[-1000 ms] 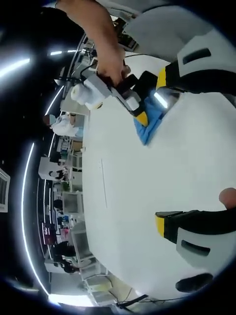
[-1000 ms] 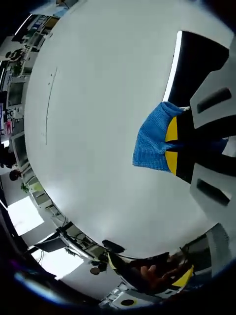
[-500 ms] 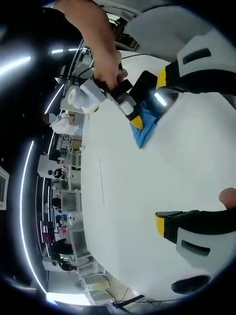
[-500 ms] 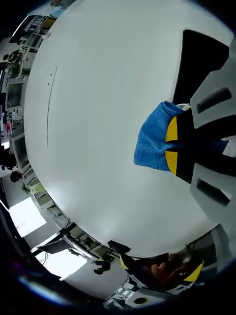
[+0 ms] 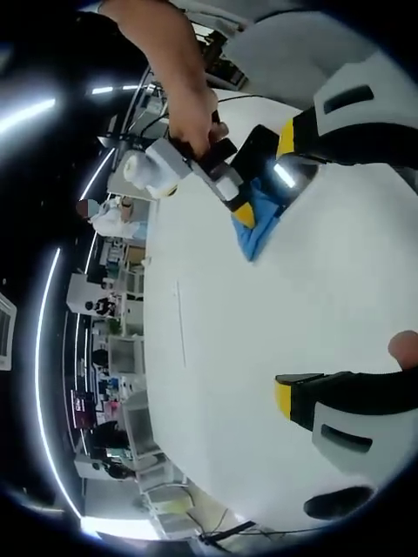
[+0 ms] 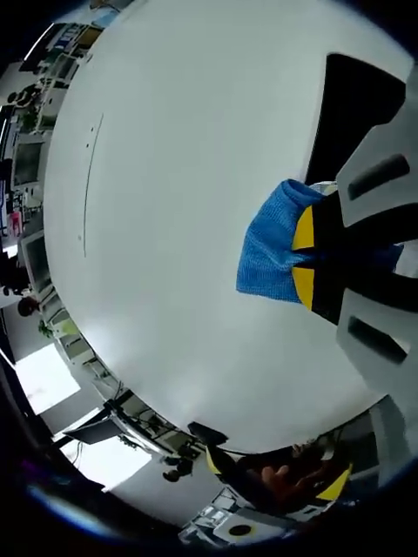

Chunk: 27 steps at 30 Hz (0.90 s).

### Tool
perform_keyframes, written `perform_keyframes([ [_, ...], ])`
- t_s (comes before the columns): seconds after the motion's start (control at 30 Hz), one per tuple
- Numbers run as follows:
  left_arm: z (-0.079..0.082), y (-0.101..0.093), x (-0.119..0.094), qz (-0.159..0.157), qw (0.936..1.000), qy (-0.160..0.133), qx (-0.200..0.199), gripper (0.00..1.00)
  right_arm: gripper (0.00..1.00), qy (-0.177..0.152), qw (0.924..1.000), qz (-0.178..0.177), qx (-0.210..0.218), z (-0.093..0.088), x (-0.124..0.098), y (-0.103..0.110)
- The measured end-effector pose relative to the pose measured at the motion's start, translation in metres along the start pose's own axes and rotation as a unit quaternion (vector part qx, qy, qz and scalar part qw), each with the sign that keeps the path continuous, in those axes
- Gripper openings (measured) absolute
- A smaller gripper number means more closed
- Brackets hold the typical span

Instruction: Wipe the mirror surface with the cleaning cloth until all visible marks leave the cleaned area.

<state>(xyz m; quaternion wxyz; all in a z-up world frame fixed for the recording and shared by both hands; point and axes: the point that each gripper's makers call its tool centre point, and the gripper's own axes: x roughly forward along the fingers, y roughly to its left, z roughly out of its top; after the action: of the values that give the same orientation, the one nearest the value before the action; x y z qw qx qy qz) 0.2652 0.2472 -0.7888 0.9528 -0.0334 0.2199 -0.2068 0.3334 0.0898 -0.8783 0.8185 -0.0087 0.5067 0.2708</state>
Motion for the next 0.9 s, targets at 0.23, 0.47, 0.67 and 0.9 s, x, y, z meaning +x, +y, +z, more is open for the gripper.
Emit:
perform_keyframes([
  [0.23, -0.002, -0.004, 0.0, -0.001, 1.0, 0.004, 0.003, 0.99, 0.0, -0.002, 1.0, -0.007, -0.004, -0.004, -0.005, -0.009],
  [0.47, -0.002, -0.006, 0.001, -0.006, 0.9999, 0.002, 0.01, 0.99, 0.0, -0.004, 0.9999, -0.015, 0.005, -0.007, -0.009, -0.018],
  [0.67, 0.005, -0.007, -0.001, -0.006, 0.9999, 0.003, 0.013, 0.99, 0.0, -0.002, 0.9998, -0.019, 0.009, -0.009, -0.012, -0.024],
  [0.9, 0.007, -0.007, 0.0, -0.008, 0.9999, 0.001, 0.014, 0.99, 0.0, 0.001, 0.9995, -0.028, 0.016, -0.014, -0.019, -0.036],
])
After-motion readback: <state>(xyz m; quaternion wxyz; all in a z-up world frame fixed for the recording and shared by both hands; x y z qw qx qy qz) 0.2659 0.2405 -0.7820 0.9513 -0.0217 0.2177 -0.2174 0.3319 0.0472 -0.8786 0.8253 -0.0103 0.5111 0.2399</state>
